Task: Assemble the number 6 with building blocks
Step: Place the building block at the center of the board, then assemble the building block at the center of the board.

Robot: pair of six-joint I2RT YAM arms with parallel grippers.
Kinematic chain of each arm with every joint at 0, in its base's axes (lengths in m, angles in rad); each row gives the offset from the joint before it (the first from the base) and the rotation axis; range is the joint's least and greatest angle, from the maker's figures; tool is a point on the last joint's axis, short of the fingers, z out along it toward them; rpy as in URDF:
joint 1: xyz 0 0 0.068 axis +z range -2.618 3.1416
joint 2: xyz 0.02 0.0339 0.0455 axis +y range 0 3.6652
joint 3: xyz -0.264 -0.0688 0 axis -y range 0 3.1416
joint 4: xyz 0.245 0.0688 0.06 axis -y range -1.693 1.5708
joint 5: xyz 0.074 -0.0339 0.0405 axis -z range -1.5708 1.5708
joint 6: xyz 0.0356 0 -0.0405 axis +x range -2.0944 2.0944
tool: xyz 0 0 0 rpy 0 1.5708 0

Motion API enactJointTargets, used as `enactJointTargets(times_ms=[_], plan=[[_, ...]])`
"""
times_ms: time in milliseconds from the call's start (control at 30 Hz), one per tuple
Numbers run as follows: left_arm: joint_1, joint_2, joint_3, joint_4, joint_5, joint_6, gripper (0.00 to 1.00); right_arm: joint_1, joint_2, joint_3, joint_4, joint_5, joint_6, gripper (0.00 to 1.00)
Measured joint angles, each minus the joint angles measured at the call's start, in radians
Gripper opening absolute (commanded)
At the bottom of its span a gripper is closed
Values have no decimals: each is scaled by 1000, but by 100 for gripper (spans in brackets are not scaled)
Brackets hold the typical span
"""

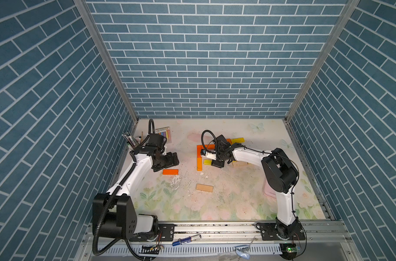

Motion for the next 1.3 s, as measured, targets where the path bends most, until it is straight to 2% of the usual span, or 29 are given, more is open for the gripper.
enactJointTargets(times_ms=[200,400,567,733,933,1033,1300], plan=[[0,0,0,0,1,0,92,0,-151,-96,89,1,156,58],[-4,0,0,5,22,0,92,0,-288,-235,222,63,420,54],[-64,5,30,-2,71,-13,92,0,-347,-352,291,129,636,52],[-126,8,123,8,138,-34,92,0,-359,-414,308,166,806,46],[-146,21,229,18,105,8,93,4,-356,-417,298,199,968,35],[-146,43,229,15,59,36,92,13,-336,-399,274,220,1028,31],[-146,68,164,21,31,57,92,77,-266,-301,181,248,1110,31]])
